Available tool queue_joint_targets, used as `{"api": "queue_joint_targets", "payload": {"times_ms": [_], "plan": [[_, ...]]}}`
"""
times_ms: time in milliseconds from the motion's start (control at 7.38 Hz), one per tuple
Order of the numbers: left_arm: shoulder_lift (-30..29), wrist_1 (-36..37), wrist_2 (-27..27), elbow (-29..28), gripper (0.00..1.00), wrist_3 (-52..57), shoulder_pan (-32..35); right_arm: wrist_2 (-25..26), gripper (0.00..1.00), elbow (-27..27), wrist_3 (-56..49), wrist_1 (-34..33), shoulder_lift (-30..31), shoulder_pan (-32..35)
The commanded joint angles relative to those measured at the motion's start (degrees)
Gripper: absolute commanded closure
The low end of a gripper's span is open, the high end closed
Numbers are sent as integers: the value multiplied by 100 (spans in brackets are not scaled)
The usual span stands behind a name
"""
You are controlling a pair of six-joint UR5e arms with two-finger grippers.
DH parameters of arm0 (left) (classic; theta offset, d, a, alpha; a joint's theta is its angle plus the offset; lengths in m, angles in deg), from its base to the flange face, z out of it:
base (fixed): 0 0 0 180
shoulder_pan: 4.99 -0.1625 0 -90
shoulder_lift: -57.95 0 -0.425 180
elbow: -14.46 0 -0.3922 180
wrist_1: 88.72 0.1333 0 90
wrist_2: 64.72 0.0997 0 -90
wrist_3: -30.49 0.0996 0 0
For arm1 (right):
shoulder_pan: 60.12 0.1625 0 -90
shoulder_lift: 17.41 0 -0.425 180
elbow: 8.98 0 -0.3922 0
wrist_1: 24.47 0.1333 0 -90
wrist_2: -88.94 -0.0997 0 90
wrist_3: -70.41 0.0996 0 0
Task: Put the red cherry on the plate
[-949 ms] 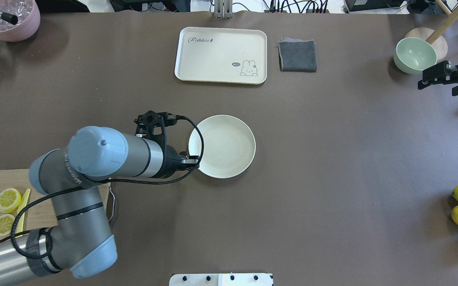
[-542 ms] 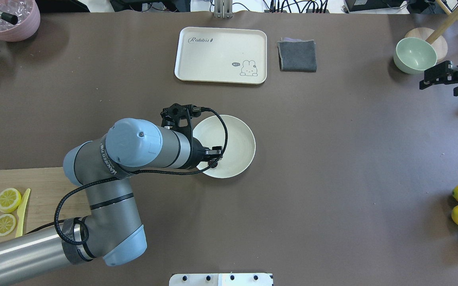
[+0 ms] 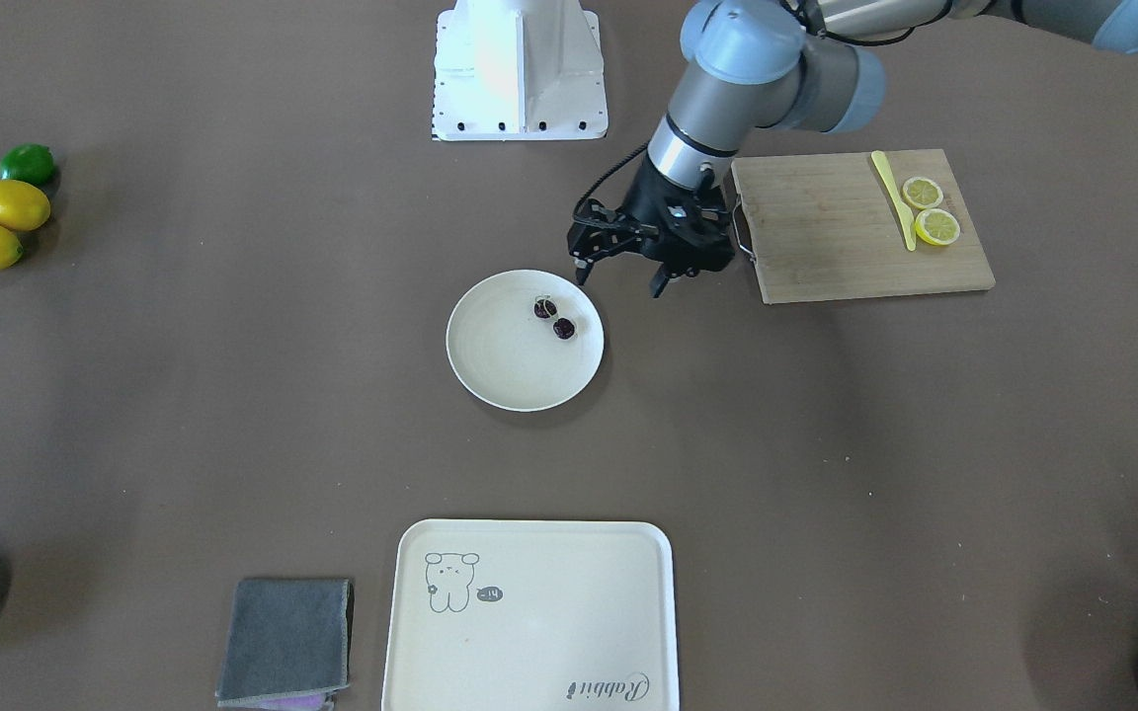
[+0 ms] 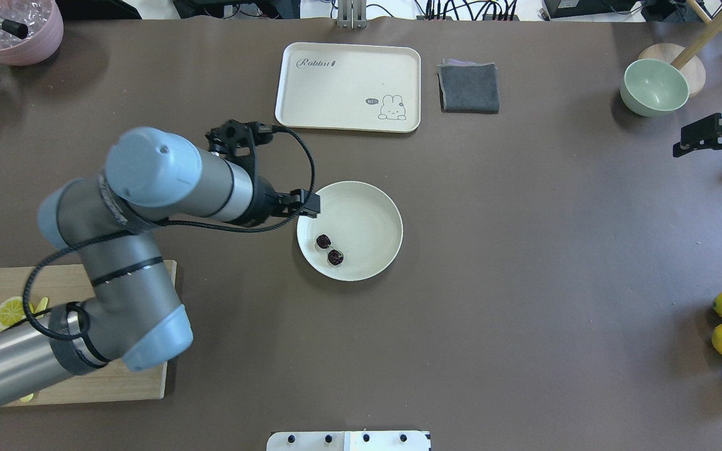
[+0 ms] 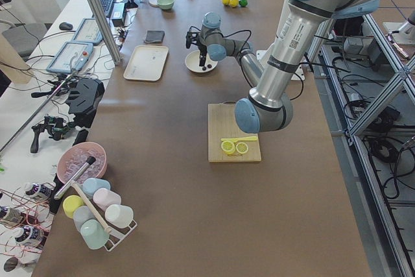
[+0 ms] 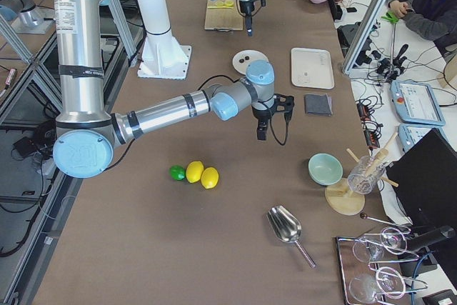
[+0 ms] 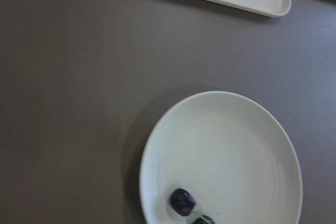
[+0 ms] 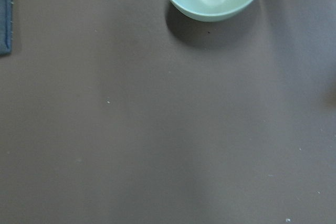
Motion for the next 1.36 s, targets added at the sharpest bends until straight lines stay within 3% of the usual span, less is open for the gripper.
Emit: {"api": "queue_joint_targets", "payload": {"times_ms": [0, 136, 271, 542, 814, 1085, 1220], "plan": [[263, 2175, -438, 824, 3, 1925, 1057, -41, 0, -19, -761, -49, 466, 210], [263, 3248, -517, 967, 3, 3431, 1810, -32, 0, -54, -2230, -476, 607, 551], [289, 3955, -778, 934, 2, 4968, 2600, 38, 0, -54, -3828, -1516, 556, 1076], [646, 4620, -781, 636, 2, 7181, 3728, 501, 0, -46, -5894, -3356, 145, 1896], [1639, 4298, -877, 408, 2, 7375, 4416, 478, 0, -150, -5901, -3557, 282, 2013], [2773, 2100, -1865, -275, 2, 7339, 5224, 443, 0, -309, -5901, -3531, 310, 2145], [2855, 2003, -2097, -532, 2, 7339, 5253, 199, 0, -492, -5918, -3504, 318, 2162]]}}
